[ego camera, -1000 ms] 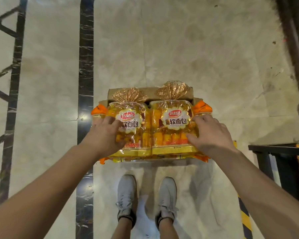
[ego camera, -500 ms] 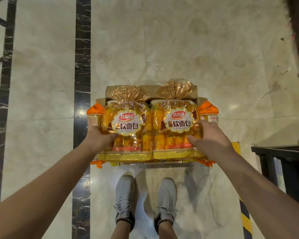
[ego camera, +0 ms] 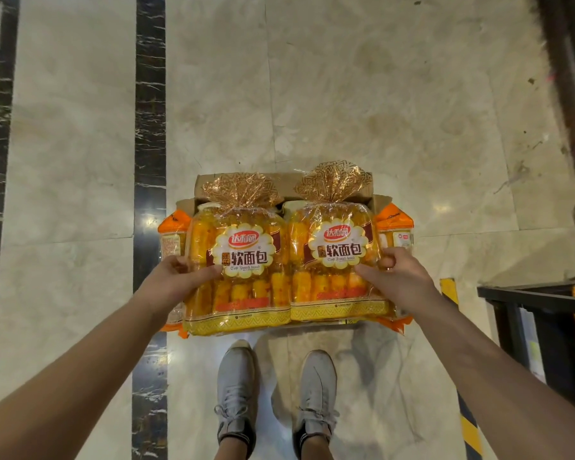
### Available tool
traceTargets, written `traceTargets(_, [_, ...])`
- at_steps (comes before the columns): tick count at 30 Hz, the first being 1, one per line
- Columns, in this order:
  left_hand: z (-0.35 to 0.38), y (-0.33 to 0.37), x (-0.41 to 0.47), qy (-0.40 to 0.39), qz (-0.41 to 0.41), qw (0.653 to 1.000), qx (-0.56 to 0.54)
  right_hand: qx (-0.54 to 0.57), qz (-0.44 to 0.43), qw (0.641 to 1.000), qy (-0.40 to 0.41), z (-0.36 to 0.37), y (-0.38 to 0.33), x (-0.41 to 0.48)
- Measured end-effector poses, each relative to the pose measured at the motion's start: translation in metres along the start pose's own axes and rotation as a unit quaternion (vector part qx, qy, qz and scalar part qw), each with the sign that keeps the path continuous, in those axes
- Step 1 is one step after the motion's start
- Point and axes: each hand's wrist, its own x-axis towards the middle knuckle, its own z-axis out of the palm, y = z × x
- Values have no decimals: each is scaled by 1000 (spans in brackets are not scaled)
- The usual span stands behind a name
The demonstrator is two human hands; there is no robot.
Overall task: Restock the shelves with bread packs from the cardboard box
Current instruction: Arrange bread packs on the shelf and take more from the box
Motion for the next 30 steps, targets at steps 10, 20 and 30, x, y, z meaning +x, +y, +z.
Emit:
traceTargets(10, [-5, -5, -6, -70, 27, 995, -72, 115, 21, 993, -33, 5, 6, 0])
traceTargets(20, [-20, -4, -27, -79, 29, 993, -89, 152, 7, 979, -136, 6, -1, -26])
traceTargets(30, [-49, 52, -96, -91, 103, 985, -102, 335, -82, 927, -148, -50, -39, -86])
